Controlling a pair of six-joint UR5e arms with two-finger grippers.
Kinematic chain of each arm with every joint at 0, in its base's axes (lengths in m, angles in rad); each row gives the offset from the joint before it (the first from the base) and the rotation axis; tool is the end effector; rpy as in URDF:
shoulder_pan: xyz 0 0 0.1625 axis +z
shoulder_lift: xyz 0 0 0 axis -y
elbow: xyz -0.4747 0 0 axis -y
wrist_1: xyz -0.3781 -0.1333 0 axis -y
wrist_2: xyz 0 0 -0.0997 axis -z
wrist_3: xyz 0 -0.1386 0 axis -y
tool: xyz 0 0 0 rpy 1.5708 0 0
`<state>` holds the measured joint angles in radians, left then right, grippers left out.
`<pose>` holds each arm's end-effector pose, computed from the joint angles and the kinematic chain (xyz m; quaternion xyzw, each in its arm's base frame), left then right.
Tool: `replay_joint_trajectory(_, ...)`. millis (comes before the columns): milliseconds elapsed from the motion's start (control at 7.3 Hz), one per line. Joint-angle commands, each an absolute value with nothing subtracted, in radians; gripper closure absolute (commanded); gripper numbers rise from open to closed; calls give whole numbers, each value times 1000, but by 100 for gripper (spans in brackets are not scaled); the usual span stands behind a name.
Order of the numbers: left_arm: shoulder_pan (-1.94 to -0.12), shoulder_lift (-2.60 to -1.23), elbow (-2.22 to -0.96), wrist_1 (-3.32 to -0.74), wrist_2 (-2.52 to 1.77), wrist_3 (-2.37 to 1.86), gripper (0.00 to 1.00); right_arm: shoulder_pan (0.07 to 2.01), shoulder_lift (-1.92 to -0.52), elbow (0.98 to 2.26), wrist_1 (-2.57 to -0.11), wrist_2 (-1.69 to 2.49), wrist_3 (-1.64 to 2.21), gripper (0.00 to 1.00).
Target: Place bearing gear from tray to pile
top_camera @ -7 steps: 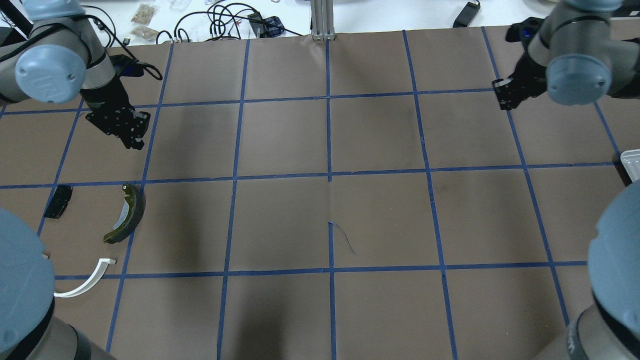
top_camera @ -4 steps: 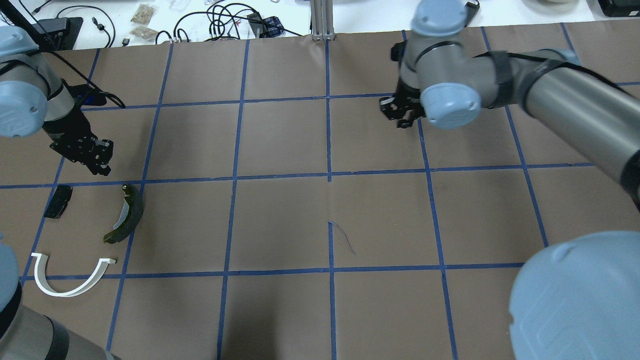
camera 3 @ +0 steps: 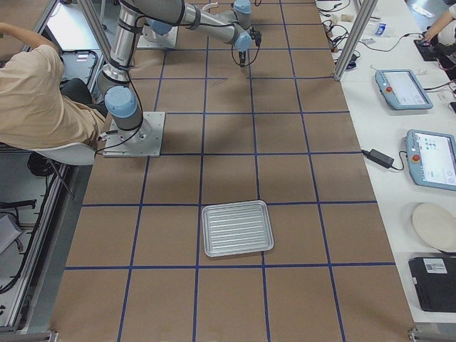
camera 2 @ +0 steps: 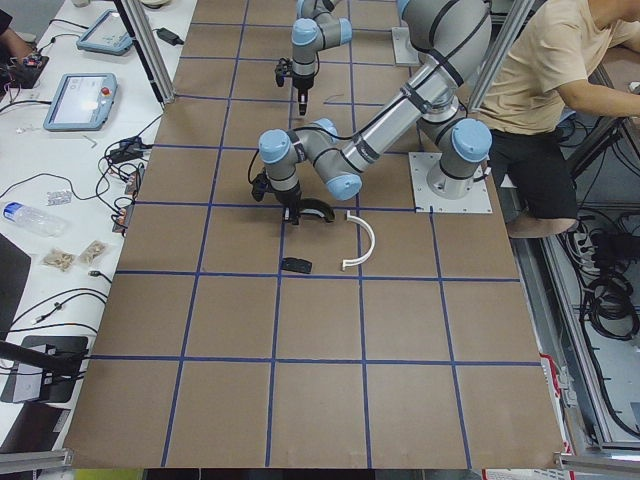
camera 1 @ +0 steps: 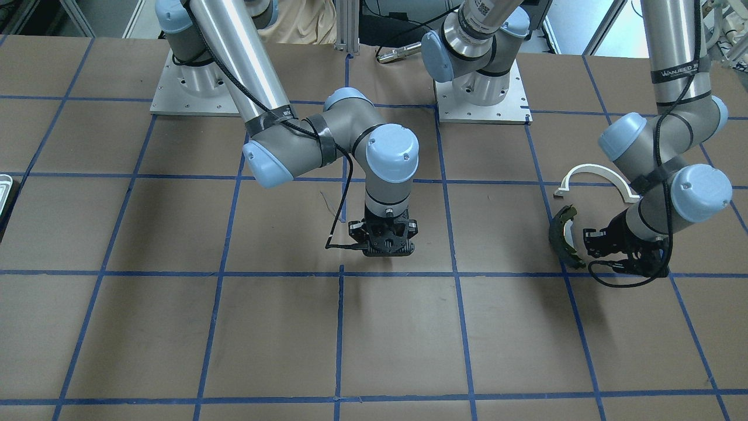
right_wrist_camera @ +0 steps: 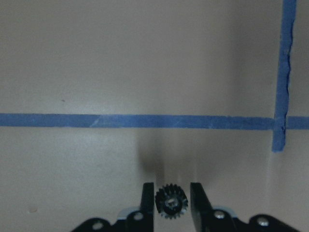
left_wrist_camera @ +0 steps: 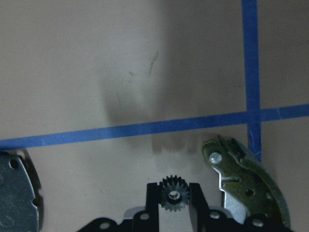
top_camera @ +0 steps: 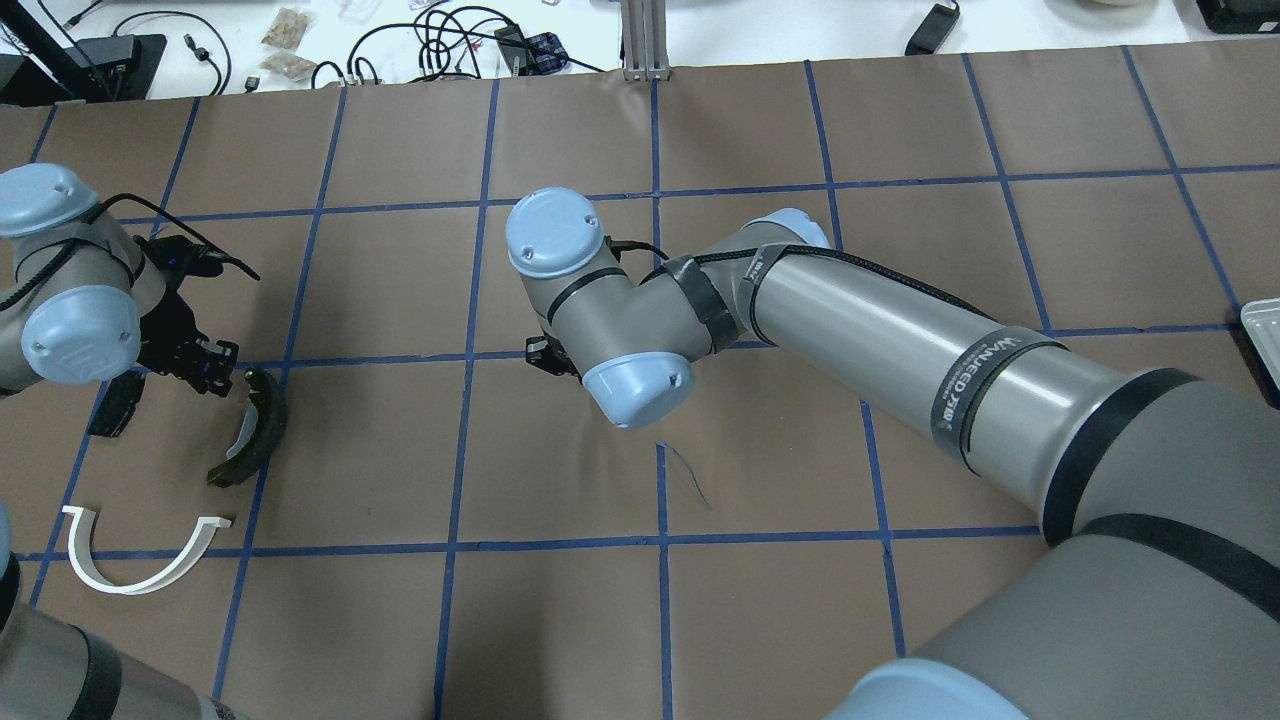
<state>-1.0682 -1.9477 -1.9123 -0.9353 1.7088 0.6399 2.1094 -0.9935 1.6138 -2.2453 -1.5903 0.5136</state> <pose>0.1636 -0.5347 0.2100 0.0712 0.9942 0.0720 0.0356 0.4577 -0.5114 0.2075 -0.0122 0.9995 -0.0283 0.0052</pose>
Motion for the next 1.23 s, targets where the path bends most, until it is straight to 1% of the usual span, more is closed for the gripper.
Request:
replay_joint_trajectory(0,-1063,-1941,-1957,-933,1706,644,100,2065,-1041,1588,-2226,-1600,458,0)
replay_joint_trajectory(137,-1058,-1927,-1986,-922,1706,653,100,1972,-1108,1550,-2116,-1601,352,0)
replay_joint_trajectory(274,-1045,-1916,-1994,-922,1706,667,100,1885,-1199,1501,-1980,-1600,254,0)
replay_joint_trajectory(411,-1023,-1905,-1993,-922,1706,696,100,1788,-1272,1467,-1897,-1592,176,0)
replay_joint_trajectory(548,-1006,-1904,-1994,-922,1704,706,100,1714,-1337,1456,-1822,-1588,164,0)
replay_joint_trajectory(822,-1002,-1904,-1996,-922,1704,718,100,1681,-1493,1485,-1662,-1586,167,0)
replay_joint_trajectory(959,-985,-1905,-1999,-923,1703,719,72,1675,-1508,1508,-1657,-1585,158,0)
replay_joint_trajectory(1096,-980,-1905,-1997,-925,1704,719,51,1663,-1506,1502,-1666,-1598,114,0)
